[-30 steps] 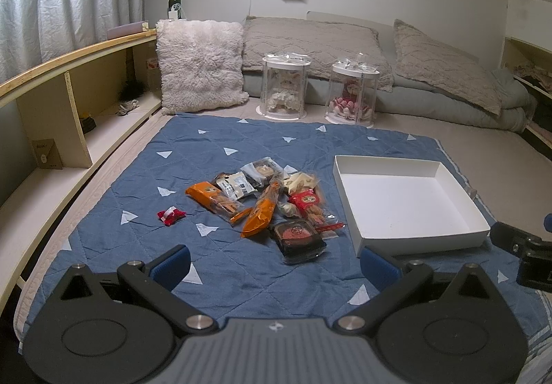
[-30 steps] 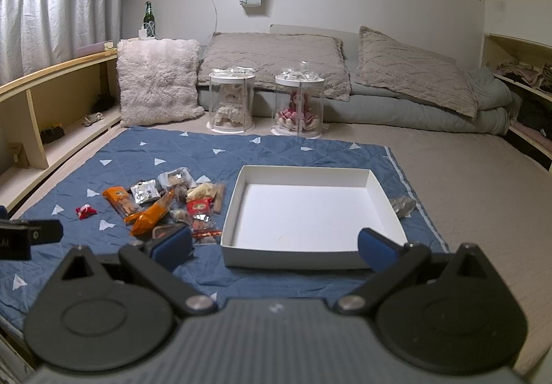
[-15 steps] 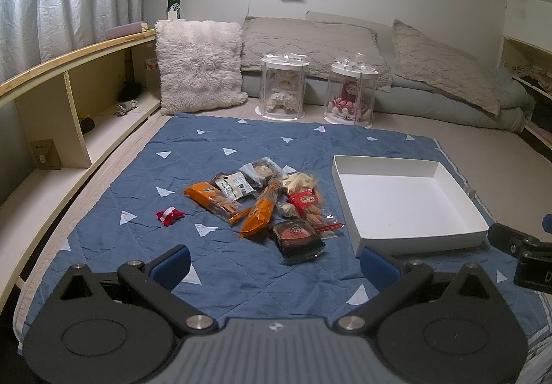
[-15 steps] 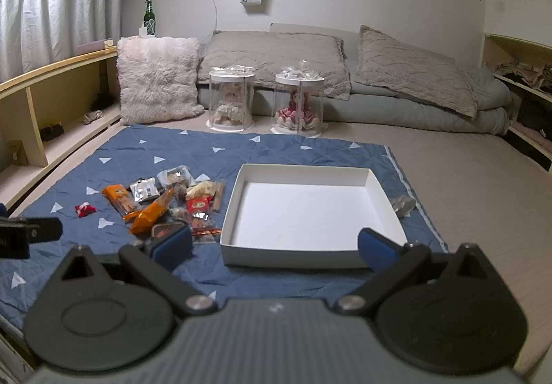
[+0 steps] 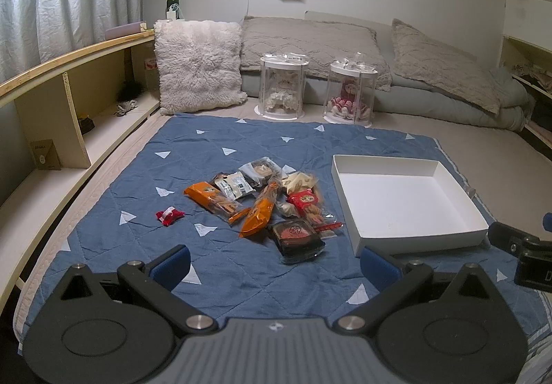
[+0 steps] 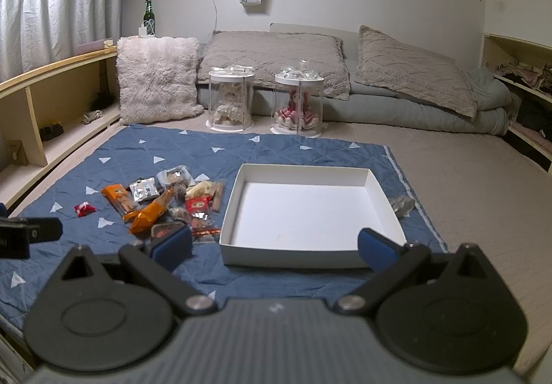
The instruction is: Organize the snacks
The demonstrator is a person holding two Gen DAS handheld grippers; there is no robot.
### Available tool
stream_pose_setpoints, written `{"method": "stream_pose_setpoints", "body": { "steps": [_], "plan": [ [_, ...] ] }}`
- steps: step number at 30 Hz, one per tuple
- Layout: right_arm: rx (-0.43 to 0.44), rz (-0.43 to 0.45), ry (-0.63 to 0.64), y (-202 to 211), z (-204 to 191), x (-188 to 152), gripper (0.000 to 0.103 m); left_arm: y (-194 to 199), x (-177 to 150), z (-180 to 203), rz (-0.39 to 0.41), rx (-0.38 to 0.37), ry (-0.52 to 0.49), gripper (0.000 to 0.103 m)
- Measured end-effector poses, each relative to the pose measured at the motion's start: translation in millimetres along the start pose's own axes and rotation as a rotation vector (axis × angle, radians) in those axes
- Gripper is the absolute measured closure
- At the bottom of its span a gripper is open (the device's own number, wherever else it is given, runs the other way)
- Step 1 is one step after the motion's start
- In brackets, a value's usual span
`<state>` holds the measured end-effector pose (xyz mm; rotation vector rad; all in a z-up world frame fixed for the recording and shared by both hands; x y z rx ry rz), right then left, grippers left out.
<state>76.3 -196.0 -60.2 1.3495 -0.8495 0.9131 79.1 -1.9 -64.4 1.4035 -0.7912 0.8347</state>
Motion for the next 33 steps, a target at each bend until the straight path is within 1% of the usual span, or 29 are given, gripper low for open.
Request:
{"method": "stream_pose_setpoints", "body": {
  "steps": [23, 28, 33],
  "plan": [
    [-0.007, -0.004, 0.005, -1, 2, -2, 0.0, 0, 1, 0, -0.002, 0.003, 0.0, 0.0],
    [-0.015, -0.008, 0.013, -9, 2, -1, 0.0, -12, 0, -4, -0.026, 0.048, -0.013, 0.0],
    [-0.019, -0.013, 0.01, -22, 3, 2, 0.0, -28, 6, -17, -0.034, 0.055, 0.017, 0.0]
  ]
}}
Point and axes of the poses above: each gripper's, at about its wrist camera, not at the fingertips, and y roughly against the way its jaws point, z to its right, x to its top, the point moved 10 cm from there along -y, roughly the way its jaws point, and after that the axes turned 7 degrees about z, right-handed, at the moved point
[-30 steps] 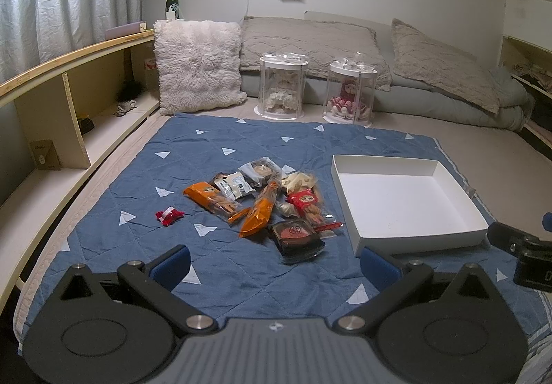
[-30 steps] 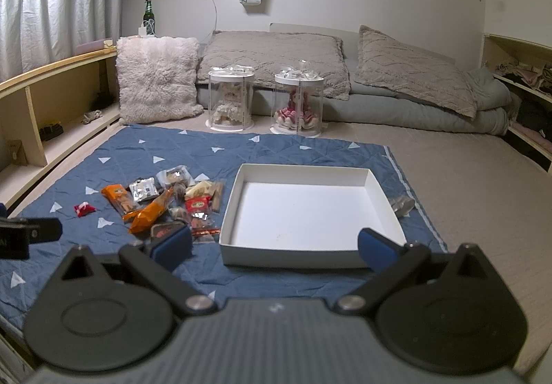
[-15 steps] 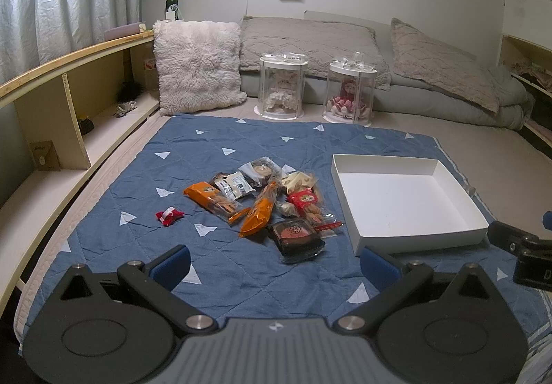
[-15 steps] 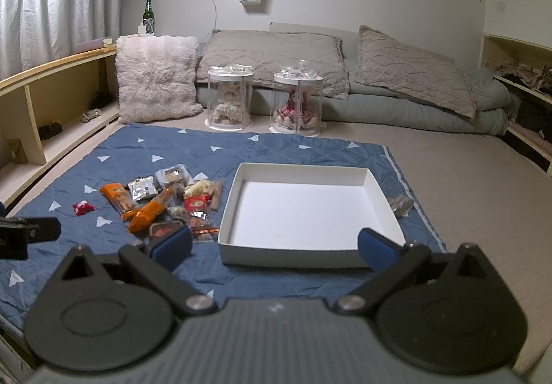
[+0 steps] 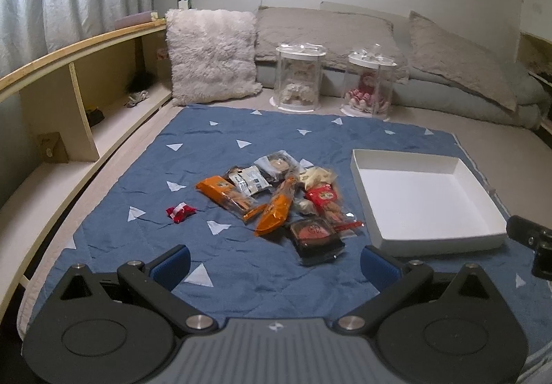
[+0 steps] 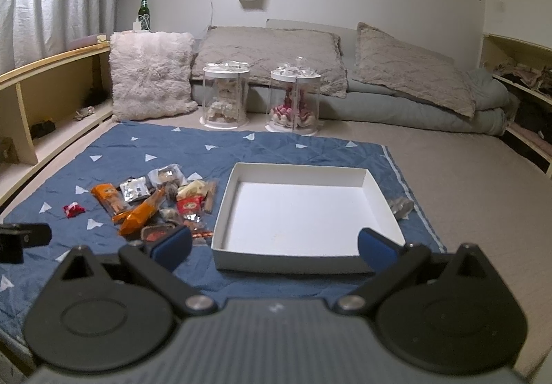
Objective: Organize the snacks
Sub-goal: 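Grasp the red-and-white candy with the left tool while the right grasps the dark square pastry package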
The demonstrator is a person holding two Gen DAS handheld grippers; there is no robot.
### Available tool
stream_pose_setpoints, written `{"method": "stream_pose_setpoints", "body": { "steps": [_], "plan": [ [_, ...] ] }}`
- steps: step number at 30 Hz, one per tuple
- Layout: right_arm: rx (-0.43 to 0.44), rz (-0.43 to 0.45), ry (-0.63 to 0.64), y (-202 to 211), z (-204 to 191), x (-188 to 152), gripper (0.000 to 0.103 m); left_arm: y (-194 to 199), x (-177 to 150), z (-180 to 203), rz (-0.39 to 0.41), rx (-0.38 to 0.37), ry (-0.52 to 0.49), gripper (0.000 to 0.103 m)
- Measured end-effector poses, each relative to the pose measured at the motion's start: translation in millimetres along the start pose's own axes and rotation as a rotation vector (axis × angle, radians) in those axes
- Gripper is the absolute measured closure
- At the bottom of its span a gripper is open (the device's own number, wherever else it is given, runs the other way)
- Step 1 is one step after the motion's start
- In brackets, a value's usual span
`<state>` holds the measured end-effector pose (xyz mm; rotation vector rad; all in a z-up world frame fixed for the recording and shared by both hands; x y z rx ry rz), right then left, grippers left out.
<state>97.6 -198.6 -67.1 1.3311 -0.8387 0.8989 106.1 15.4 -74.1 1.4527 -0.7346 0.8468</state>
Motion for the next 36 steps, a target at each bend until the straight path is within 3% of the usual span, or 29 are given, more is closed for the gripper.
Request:
{"method": "stream_pose_setpoints", "body": {
  "steps": [11, 24, 28, 36],
  "plan": [
    [0.061, 0.011, 0.03, -39, -31, 21, 0.0, -49, 40, -30, 0.0, 0.084, 0.042, 0.0],
    [0.168, 0.016, 0.04, -103, -72, 49, 0.0, -127, 104, -59, 0.043, 0.129, 0.099, 0.0],
    [0.186, -0.009, 0.042, -129, -85, 50, 0.0, -156, 106, -78, 0.023, 0.139, 0.103, 0.0],
    [0.262, -0.086, 0.045, -178, -112, 29, 0.0, -210, 83, -129, -0.094, 0.177, 0.097, 0.0]
  ]
}}
Point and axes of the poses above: each gripper's, at about its wrist camera, not at the fingertips, and y roughly against the way its jaws point, z to its right, x to its top, the point moved 10 cm from there along -y, roughly the way its jaws point, and after that the axes turned 7 degrees about z, right-handed, at the moved point
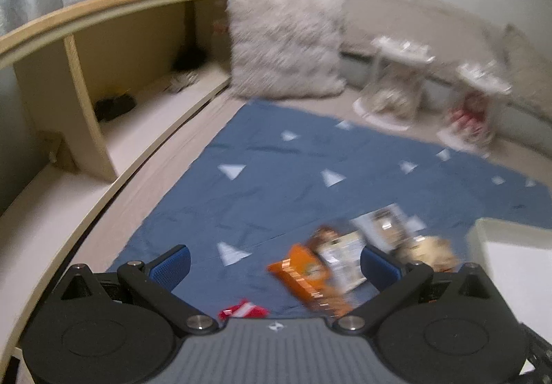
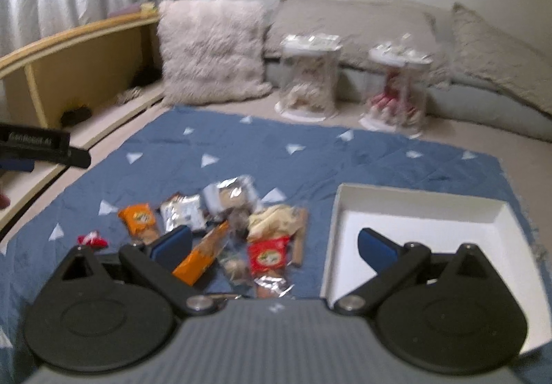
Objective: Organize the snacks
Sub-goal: 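Grasp the red-and-white candy with the left tool while the right grasps the dark square pastry package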
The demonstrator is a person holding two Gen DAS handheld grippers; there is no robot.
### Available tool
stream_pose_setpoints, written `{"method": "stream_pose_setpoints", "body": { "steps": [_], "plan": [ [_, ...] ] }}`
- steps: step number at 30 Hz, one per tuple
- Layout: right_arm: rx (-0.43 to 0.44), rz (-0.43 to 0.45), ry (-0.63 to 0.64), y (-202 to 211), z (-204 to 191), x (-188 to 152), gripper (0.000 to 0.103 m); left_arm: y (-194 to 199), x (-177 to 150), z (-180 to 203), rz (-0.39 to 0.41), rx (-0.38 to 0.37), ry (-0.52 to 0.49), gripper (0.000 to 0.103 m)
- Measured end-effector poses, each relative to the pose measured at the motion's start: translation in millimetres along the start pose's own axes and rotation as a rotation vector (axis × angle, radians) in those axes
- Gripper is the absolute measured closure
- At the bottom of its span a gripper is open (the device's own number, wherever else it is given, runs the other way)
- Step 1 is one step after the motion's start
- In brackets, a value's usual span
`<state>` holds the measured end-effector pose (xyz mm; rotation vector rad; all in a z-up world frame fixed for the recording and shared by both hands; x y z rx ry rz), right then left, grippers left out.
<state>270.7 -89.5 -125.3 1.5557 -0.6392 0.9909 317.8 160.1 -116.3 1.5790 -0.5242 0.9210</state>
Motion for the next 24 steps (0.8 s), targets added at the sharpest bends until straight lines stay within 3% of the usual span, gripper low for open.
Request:
{"method": "stream_pose_setpoints", "body": {
  "steps": [9, 15, 21, 22, 24],
  "plan": [
    [0.146, -0.216, -0.017, -48, -30, -49, 0.0, -50, -43, -37, -0.135, 0.054, -0.116, 0.003],
    [0.172, -0.375, -0.102, -77, -38, -77, 0.005, -61, -58, -36, -0.153, -0.031, -0.184, 0.02],
    [0.138, -0.467, -0.109, -98, -44, -96, 0.009, -65, -72, -19, -0.148, -0.099, -0.34, 0.022],
    [0.131, -0.484, -0.094, -101, -46, -100, 0.009, -65, -74, -18, -0.155, -0.11, -0.353, 0.024],
    [0.107, -0.499, -0.06, -107, -48, -107, 0.012, -66, -79, -16, -0.169, -0.119, -0.367, 0.041]
  ]
}}
Point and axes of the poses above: each gripper's, at about its wrist camera, not at the fingertips, and y roughly against the way its jaws point, z to its right, x to its top, the point moved 10 cm from there along -y, roughly the way its jaws point, and after that the axes turned 7 degrees about z, right-handed, at the moved point
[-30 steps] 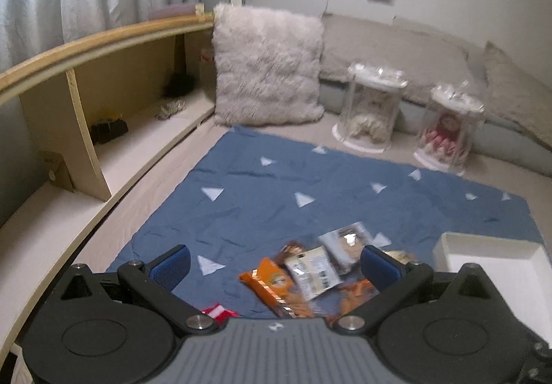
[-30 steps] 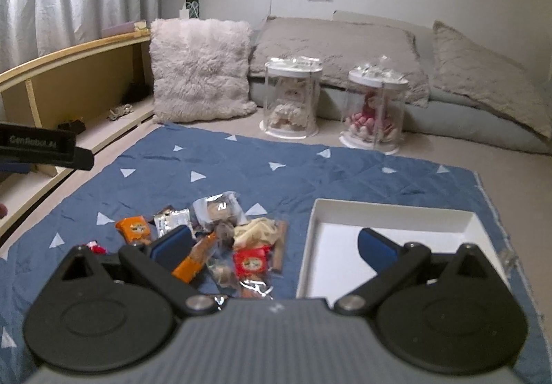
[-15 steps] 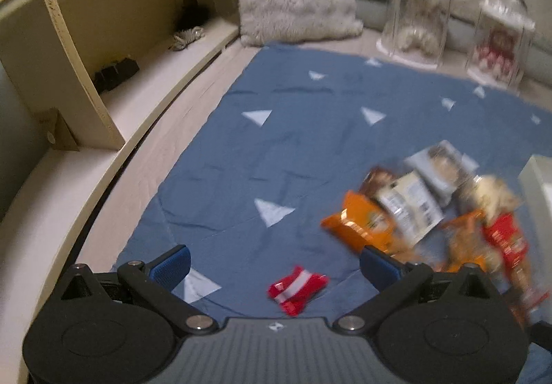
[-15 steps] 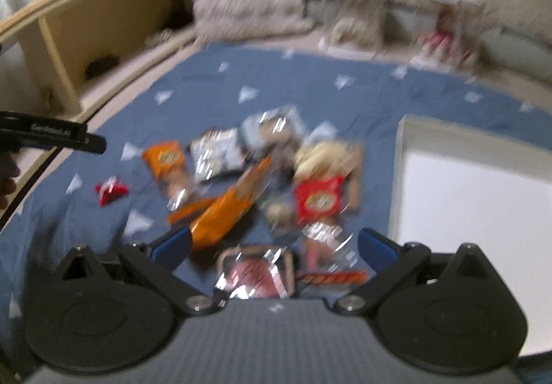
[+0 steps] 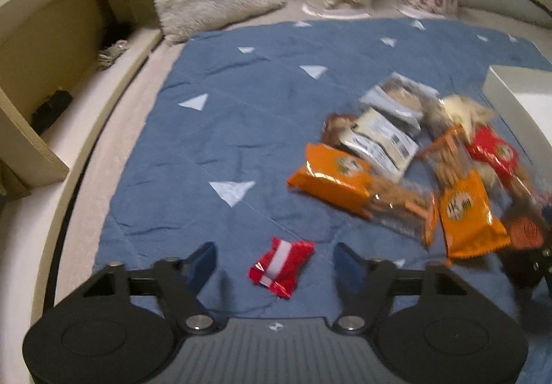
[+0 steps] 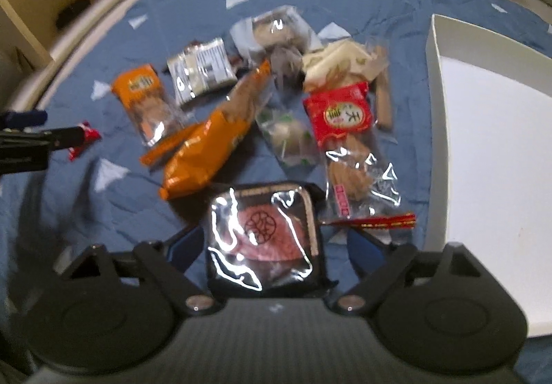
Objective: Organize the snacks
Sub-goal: 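Grasp the red-and-white candy with the left tool while the right grasps the dark square pastry package, then carry the candy with the left tool while the right carries the pastry package to the white tray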
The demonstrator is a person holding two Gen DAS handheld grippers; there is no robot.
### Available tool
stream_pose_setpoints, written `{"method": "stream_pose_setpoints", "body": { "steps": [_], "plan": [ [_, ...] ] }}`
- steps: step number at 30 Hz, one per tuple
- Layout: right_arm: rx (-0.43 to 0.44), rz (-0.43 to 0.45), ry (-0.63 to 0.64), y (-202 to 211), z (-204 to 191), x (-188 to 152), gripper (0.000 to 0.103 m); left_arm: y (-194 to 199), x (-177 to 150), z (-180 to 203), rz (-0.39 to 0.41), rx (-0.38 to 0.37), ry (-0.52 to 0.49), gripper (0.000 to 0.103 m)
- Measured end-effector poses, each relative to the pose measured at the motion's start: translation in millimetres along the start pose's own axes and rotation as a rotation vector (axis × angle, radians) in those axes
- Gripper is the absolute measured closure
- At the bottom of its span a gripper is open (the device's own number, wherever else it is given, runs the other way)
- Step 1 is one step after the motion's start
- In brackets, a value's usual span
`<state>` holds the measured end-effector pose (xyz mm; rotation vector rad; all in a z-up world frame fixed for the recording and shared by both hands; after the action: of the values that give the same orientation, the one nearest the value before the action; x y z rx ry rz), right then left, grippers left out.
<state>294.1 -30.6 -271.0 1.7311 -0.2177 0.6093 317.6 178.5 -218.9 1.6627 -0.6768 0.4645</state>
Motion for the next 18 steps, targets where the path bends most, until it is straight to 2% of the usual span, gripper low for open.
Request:
{"method": "stream_pose_setpoints", "body": {
  "steps": [1, 3, 8, 13, 15, 18],
  "plan": [
    [-0.008, -0.001, 0.016, -4, -2, 0, 0.014, 0, -1, 0, -0.002, 0.003, -0.005, 0.044],
    [0.037, -0.022, 0.007, -9, -9, -1, 0.032, 1, -1, -1, -0.002, 0.003, -0.009, 0.045],
    [0.042, -0.035, 0.012, -8, -9, -1, 0.033, -3, -7, -2, -0.02, -0.032, 0.002, 0.055],
    [0.047, -0.041, 0.023, -5, -10, -1, 0.034, -14, -15, 2, -0.069, -0.035, -0.011, 0.063],
    [0.045, -0.042, 0.033, -2, -8, -2, 0.034, -15, -15, 3, -0.07, -0.04, -0.015, 0.067],
    [0.043, -0.038, 0.038, -2, -9, -1, 0.034, -16, -11, 6, -0.056, -0.033, -0.022, 0.068]
  ]
}}
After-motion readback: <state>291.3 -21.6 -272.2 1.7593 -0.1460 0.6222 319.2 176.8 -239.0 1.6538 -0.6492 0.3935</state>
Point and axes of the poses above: each gripper's, at about its wrist camera, not at the fingertips, and y roughly against the way its jaws point, z to its right, x to its top, the point moved 10 cm from there along -y, roughly the way its jaws point, and after that the axes turned 7 degrees about z, right-handed, at the moved point
